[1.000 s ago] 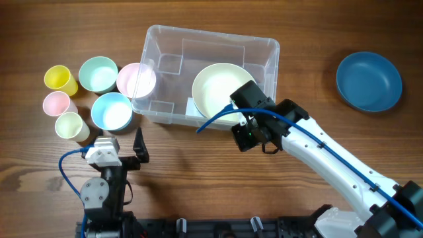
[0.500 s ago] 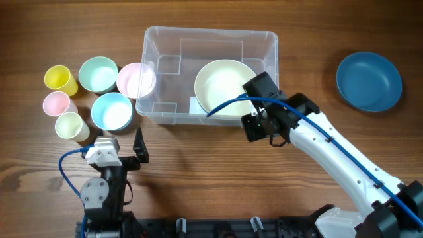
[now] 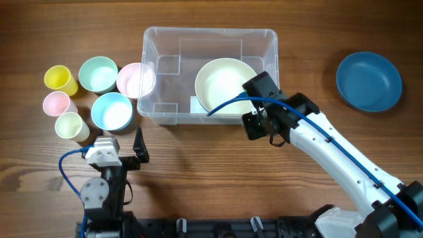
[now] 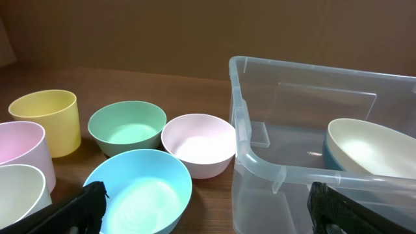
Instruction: Pack container
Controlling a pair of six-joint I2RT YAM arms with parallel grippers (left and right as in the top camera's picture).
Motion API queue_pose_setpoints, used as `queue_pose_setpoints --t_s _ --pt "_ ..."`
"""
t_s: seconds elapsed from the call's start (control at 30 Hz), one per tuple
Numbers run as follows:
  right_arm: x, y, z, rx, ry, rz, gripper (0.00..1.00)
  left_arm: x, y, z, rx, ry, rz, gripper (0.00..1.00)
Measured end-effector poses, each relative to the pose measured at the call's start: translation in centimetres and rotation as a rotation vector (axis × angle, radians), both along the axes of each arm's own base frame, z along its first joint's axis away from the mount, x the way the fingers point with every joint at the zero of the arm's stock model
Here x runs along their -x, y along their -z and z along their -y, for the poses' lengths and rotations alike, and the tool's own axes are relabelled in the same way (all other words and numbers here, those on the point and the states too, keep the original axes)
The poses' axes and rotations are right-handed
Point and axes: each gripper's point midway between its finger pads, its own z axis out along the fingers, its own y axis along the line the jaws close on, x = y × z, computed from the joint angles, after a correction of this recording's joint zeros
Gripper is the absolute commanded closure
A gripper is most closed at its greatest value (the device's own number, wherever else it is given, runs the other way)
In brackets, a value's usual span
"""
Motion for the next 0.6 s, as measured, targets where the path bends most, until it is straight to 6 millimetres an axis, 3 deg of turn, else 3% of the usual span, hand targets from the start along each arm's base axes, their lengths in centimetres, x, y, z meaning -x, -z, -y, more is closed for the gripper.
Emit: queue_pose_setpoints --t_s 0.13,0.3,0.5,0.6 --pt "0.9 0.2 -0.3 -0.018 -0.042 -0.042 0.96 0.0 0.0 0.0 0.0 0.0 0.0 0.0" --pt "2.8 -0.3 -2.2 -0.126 -0.138 -0.111 0.96 0.0 0.0 0.0 0.0 0.0 0.0 0.0" --pt "4.2 -5.8 -3.2 -0.281 -0.212 0.018 0.96 0.0 0.0 0.0 0.0 0.0 0.0 0.0" --pt "4.0 -9.1 -1.7 -0.306 -0.151 0.144 0.96 0.0 0.0 0.0 0.0 0.0 0.0 0.0"
